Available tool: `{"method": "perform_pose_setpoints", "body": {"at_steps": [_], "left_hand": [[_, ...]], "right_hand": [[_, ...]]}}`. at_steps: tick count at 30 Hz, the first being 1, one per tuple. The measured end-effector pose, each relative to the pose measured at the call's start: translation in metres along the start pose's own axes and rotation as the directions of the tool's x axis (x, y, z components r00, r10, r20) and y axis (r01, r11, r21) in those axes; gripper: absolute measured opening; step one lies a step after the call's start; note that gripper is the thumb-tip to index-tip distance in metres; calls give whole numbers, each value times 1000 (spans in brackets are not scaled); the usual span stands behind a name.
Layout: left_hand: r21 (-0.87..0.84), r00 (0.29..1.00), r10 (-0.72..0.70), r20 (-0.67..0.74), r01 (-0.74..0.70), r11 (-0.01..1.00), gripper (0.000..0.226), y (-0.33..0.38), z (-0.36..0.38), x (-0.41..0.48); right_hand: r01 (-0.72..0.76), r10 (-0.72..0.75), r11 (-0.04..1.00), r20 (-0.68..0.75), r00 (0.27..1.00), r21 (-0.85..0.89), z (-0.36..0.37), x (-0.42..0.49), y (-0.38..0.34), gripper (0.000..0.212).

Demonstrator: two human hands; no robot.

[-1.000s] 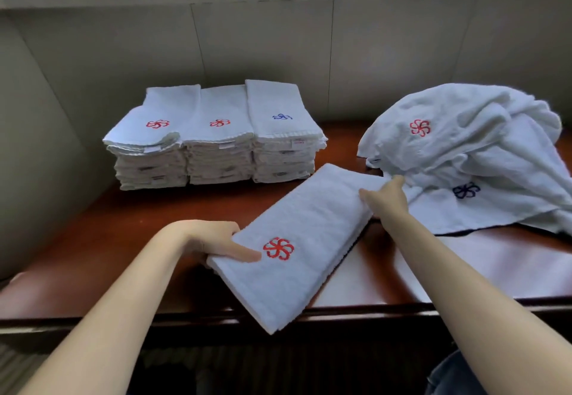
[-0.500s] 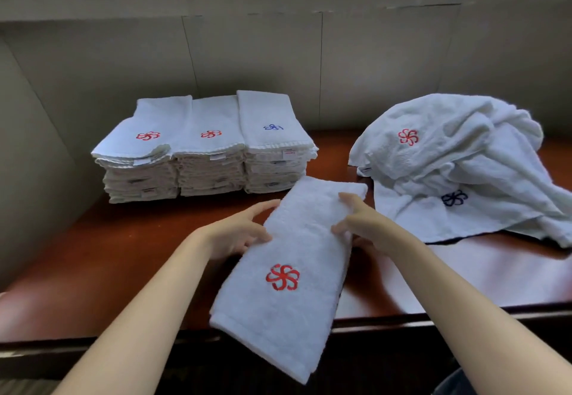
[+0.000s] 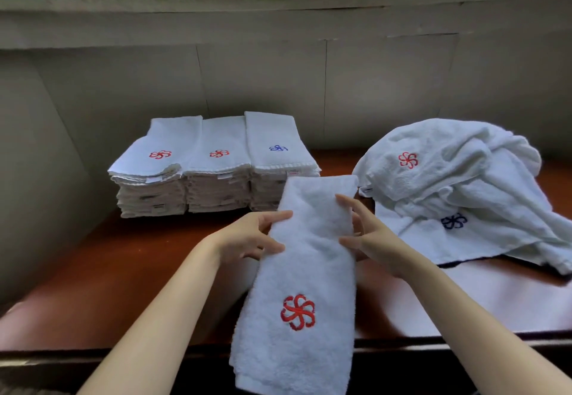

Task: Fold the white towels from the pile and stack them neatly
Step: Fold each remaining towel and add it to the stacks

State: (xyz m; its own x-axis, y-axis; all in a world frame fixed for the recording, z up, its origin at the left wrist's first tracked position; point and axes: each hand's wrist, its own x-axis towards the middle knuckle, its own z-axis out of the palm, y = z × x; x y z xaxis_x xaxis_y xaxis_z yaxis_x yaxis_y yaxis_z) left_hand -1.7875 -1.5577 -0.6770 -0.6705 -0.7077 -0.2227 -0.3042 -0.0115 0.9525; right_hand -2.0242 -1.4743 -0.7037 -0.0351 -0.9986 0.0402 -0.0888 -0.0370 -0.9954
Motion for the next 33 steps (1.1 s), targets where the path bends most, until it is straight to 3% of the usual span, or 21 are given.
{"method": "perform_pose_setpoints", "body": {"at_steps": [5,11,14,16,17,18,21,23,25,27,30,33], "left_hand": [[-75,977,182,-113,-191,979,69,39,-34,-48],[-51,931,233,-280,-257,965,73,105,-128,-71],[41,850,277,-447,-290,956,70,139,-198,-59],[54,727,269,-632,-305,951,68,147,-246,-36],[27,673,214,-708,-277,961,66,143,-266,-23],[-32,663,128,-738,-224,974,62,131,-283,-10],[-147,754,-161,-637,86,985,58,73,-312,19],[-81,709,-245,-661,258,963,67,41,-325,26],[-27,668,-217,-711,282,959,82,22,-337,29],[4,694,-194,-693,274,962,89,15,-344,29],[90,718,-198,-668,342,936,85,11,-343,26],[65,721,-175,-671,292,954,72,9,-335,22]], "right_hand": [[125,-135,979,55,989,159,14,20,-60,75],[196,-222,969,181,958,153,63,121,-152,71],[238,-260,960,154,953,144,100,204,-198,68],[245,-262,958,109,959,150,128,266,-212,62],[214,-227,969,103,968,125,143,295,-210,58],[144,-153,986,113,982,83,156,319,-199,55],[-166,190,979,227,955,-120,193,368,-136,44],[-254,300,941,199,933,-225,211,385,-101,38],[-223,253,936,80,964,-273,224,399,-84,38],[-182,193,936,4,981,-302,231,409,-80,40],[-174,160,945,-71,985,-278,237,416,-82,30],[-122,90,946,-118,989,-300,246,413,-84,6]]}}
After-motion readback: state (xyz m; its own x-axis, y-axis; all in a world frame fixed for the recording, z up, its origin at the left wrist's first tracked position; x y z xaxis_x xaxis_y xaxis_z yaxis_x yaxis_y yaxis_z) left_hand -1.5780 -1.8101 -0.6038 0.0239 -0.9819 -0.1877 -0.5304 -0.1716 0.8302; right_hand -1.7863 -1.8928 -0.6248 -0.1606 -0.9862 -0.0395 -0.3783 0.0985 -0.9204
